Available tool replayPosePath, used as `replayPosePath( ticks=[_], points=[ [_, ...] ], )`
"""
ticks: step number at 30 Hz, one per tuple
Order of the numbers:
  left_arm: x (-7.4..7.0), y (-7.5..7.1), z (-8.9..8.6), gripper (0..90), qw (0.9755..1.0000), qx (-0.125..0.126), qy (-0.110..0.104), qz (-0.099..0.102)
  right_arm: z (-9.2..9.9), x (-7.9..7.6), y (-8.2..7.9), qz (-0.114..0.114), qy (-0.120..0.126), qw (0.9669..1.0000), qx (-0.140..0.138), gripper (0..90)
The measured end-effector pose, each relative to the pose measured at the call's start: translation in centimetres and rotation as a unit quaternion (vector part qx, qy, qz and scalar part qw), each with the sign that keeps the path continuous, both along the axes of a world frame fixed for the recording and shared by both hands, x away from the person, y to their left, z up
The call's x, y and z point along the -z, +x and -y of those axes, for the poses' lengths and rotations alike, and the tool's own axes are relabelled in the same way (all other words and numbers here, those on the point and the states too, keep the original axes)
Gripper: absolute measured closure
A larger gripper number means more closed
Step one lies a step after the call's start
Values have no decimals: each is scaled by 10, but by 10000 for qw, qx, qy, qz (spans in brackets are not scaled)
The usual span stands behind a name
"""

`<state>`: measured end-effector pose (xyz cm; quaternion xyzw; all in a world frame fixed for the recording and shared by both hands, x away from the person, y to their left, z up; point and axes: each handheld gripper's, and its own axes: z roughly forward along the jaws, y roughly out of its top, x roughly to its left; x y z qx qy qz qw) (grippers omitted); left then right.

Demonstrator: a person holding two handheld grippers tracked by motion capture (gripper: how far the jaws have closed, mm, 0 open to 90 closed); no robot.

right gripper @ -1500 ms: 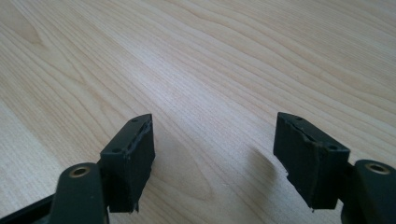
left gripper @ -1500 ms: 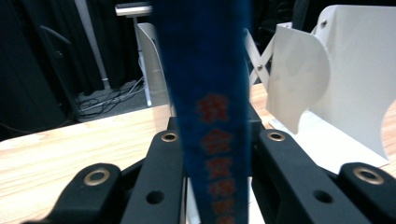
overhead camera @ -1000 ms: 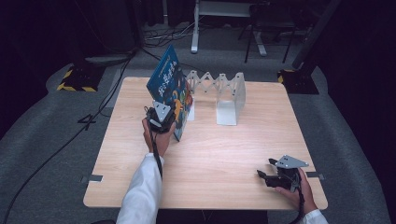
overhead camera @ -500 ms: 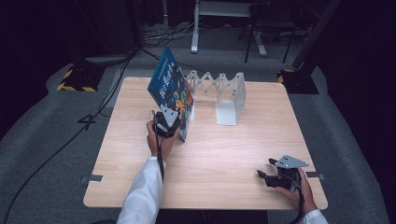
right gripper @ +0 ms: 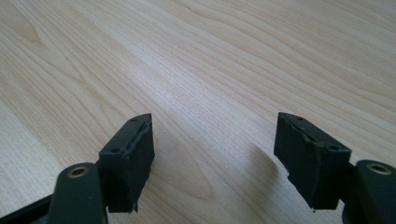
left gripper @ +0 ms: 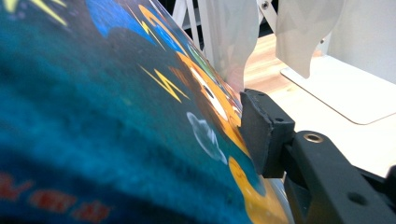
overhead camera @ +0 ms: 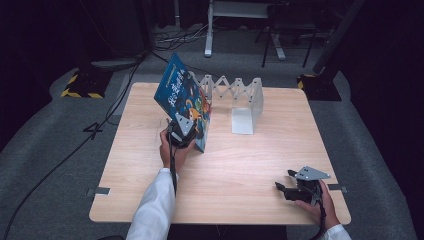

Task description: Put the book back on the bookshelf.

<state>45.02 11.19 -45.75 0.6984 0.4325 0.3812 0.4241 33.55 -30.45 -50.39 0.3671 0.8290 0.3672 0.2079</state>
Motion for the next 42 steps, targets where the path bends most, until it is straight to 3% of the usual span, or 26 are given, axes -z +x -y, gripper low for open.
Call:
replayPosePath(
  ticks=[3, 4, 22, 29, 31, 35, 39, 42],
  points=[
    [-1, -2, -5, 563, 9998, 170, -87, -110, 0, 0, 0, -16, -4, 10000, 9, 292],
    [-1, -3, -6, 563, 9997, 209, -29, -147, 1, 0, 1, -41, 21, 10000, 16, 292],
    [-16, -24, -28, 542, 9961, 830, -26, -308, 2, 0, 3, -166, 97, 9998, 15, 293],
    [-21, -41, -41, 460, 9920, 1188, 46, -421, 2, -3, 3, -208, 80, 9998, 7, 280],
    [-22, -44, -46, 400, 9913, 1219, -33, -496, 3, -6, 3, -261, 126, 9996, 45, 276],
    [-23, -51, -56, 370, 9896, 1297, -141, -605, 4, -12, 1, -237, 120, 9996, 102, 271],
    [-22, -58, -61, 335, 9878, 1371, -47, -735, 4, -17, -1, -203, 94, 9997, 138, 258],
    [-22, -66, -63, 297, 9863, 1443, 147, -789, 4, -21, -3, -171, 75, 9997, 129, 257]
  ],
)
